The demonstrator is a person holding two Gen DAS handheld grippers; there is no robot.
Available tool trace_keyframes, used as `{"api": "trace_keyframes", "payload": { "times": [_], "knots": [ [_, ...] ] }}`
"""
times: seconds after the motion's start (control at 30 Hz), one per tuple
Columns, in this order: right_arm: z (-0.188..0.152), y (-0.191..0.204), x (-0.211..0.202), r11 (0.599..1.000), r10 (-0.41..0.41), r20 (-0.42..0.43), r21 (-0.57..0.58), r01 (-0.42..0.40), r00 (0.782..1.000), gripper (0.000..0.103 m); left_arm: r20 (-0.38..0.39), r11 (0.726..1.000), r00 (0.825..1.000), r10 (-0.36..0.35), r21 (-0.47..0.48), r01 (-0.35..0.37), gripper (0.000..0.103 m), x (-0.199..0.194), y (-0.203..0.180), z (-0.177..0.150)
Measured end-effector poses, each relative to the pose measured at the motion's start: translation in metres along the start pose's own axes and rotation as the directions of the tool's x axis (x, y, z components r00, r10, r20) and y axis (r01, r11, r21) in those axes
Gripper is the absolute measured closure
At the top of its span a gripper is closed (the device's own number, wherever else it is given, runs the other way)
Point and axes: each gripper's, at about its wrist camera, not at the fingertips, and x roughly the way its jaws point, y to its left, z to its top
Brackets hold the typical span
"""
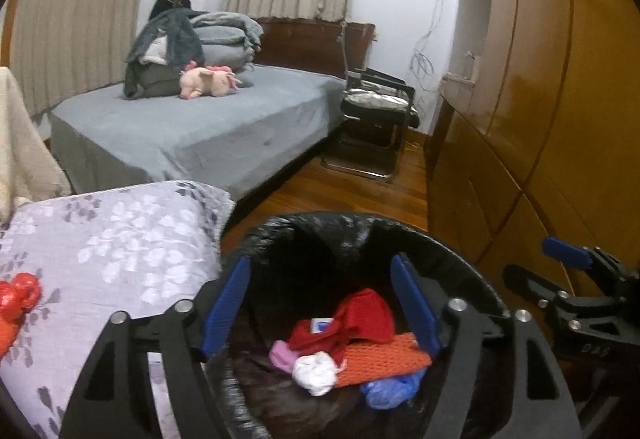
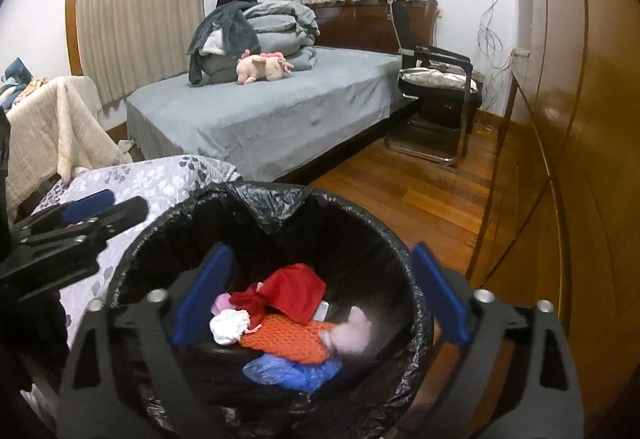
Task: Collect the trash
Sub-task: 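Open both grippers to drop the white cloth and pink sock into the bin, then grasp the orange foam net with the left gripper while the right gripper grasps the red plastic bag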
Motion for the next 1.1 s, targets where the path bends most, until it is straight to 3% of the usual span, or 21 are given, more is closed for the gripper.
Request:
{"api": "trace_keyframes", "payload": {
  "times": [0.3,0.6,0.77,1.1],
  "knots": [
    [0.012,0.034,-0.008,0.998,0.058,0.025,-0.03,-0.057,0.998,0.007,0.059,0.993,0.993,0.105,-0.058,-0.101,0.012,-0.049,0.047,0.002],
    [0.024,0.096,-0.002,0.983,0.161,0.021,-0.092,-0.158,0.987,0.007,0.068,0.971,0.972,0.223,-0.107,-0.215,0.011,-0.094,0.101,-0.013],
    [0.03,0.139,0.004,0.965,0.226,0.016,-0.138,-0.222,0.974,0.007,0.06,0.943,0.949,0.308,-0.149,-0.297,0.011,-0.115,0.139,-0.024],
    [0.037,0.218,0.024,0.931,0.317,-0.003,-0.191,-0.312,0.948,0.007,0.029,0.856,0.876,0.482,-0.229,-0.464,0.011,-0.153,0.225,-0.047]
  ]
}}
